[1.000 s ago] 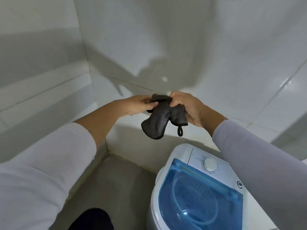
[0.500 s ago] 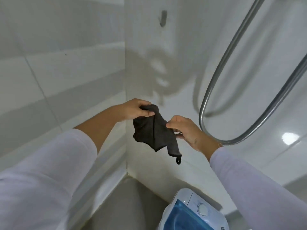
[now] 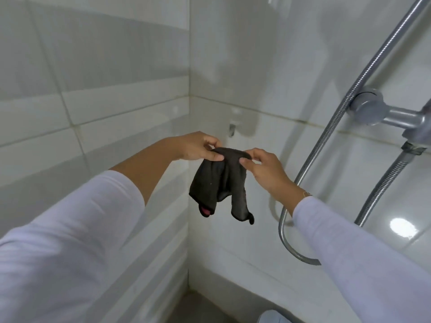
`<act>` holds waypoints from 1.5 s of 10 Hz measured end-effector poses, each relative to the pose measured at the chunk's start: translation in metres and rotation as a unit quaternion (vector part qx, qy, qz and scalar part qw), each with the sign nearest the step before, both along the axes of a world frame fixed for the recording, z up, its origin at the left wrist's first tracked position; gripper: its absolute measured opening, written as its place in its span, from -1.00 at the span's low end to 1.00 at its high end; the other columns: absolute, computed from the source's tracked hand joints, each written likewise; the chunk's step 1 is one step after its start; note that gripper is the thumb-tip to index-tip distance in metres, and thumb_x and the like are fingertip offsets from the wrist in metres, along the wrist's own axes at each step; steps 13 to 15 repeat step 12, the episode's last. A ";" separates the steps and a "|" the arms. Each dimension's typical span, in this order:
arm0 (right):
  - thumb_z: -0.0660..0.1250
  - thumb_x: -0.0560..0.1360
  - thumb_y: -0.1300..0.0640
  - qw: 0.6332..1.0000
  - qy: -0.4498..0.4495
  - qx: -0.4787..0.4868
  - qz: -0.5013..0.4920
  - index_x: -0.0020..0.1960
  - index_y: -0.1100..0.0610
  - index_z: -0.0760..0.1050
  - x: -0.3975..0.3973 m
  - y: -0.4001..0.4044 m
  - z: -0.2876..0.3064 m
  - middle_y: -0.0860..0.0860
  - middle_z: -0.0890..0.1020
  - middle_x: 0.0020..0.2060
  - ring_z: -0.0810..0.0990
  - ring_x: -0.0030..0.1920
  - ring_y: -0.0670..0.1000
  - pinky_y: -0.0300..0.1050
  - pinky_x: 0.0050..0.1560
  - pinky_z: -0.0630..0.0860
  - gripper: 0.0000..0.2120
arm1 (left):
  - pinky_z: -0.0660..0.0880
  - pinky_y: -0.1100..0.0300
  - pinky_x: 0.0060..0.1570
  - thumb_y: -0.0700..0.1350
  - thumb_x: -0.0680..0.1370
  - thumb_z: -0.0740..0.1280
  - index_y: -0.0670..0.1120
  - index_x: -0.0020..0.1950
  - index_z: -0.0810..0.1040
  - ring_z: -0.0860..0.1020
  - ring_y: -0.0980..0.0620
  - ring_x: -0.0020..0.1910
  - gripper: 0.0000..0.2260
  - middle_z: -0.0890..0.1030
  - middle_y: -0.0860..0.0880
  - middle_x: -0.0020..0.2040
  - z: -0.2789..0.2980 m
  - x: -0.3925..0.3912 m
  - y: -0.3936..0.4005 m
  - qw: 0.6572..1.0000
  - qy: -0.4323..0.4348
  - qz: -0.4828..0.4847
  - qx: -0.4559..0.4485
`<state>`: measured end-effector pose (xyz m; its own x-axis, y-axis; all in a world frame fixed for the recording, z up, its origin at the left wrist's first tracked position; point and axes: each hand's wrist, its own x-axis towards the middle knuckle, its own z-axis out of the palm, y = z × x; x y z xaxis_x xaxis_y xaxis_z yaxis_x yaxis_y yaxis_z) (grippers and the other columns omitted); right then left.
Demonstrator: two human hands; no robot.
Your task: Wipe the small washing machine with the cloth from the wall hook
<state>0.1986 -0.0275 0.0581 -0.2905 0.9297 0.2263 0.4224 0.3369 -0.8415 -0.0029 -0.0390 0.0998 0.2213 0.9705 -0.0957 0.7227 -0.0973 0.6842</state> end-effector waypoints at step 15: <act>0.23 0.51 0.26 0.993 -0.023 -0.078 -0.086 0.28 -0.20 0.41 -0.018 -0.010 -0.100 -0.10 0.44 0.08 0.51 0.06 -0.05 -0.34 0.12 0.38 -0.54 | 0.36 0.24 0.04 -0.09 0.59 0.22 -0.05 0.21 0.50 0.52 0.05 0.10 -0.78 0.57 0.00 0.11 -0.134 0.037 0.029 0.893 -0.261 0.336 0.151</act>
